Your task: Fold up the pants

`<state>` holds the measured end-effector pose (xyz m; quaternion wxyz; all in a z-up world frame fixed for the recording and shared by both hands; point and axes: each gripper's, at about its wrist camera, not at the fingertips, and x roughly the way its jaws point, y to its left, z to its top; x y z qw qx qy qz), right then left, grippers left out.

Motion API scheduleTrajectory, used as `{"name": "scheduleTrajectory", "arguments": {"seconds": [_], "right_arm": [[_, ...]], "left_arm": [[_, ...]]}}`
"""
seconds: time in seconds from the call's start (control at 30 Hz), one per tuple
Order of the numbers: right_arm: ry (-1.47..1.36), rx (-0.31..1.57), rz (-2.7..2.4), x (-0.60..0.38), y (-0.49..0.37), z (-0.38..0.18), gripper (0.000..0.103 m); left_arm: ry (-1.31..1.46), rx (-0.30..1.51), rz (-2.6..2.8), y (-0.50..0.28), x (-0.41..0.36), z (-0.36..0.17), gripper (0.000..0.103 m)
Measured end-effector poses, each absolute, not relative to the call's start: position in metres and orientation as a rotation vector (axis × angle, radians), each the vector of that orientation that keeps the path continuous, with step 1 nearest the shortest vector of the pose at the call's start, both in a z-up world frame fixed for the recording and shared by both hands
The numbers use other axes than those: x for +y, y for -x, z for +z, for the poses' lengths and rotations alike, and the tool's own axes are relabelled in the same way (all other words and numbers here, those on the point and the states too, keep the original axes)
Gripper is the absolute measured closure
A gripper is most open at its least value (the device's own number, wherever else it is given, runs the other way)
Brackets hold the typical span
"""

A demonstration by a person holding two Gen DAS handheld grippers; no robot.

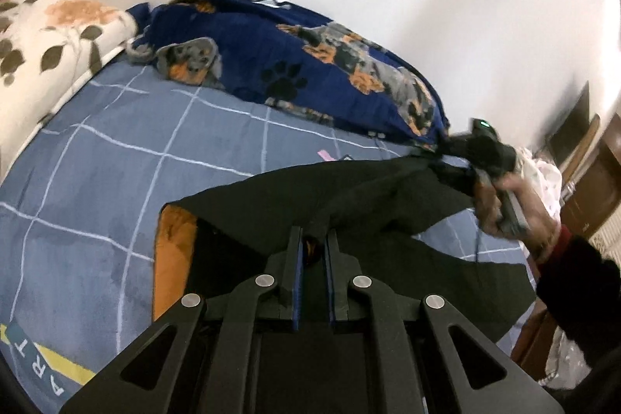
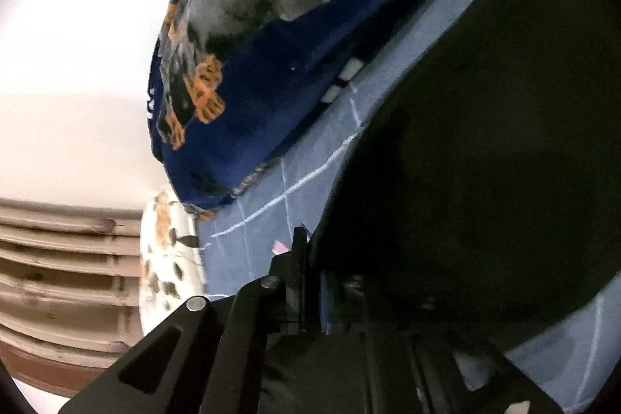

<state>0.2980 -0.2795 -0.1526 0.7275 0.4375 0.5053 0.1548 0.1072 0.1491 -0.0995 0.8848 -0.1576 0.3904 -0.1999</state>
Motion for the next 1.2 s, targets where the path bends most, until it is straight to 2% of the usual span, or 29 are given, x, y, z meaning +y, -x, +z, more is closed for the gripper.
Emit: {"name": "scheduleTrajectory", "arguments": {"seconds": [0.23, 0.5, 0.9, 1.2], "right_arm": [[-0.863, 1.047, 0.373, -0.276, -0.184, -0.128, 0.097], [-0.908, 1.087, 0.369, -0.266, -0.087, -0.136, 0.098], [-0.936, 1.258, 0.352, -0.242, -0.012, -0.181, 0.098], [-0.937, 1.298, 0.355, -0.236, -0.003, -0.197, 0.098]], "left_arm": [[0.345, 0.833, -0.359, -0.097, 0.175, -0.1, 0.093], [0.321, 0.862, -0.319, -0.064, 0.186, -0.105, 0.093], [0.328, 0.948, -0.269, -0.017, 0.194, -0.129, 0.092], [0.328, 0.976, -0.188, -0.006, 0.205, -0.133, 0.088]]}}
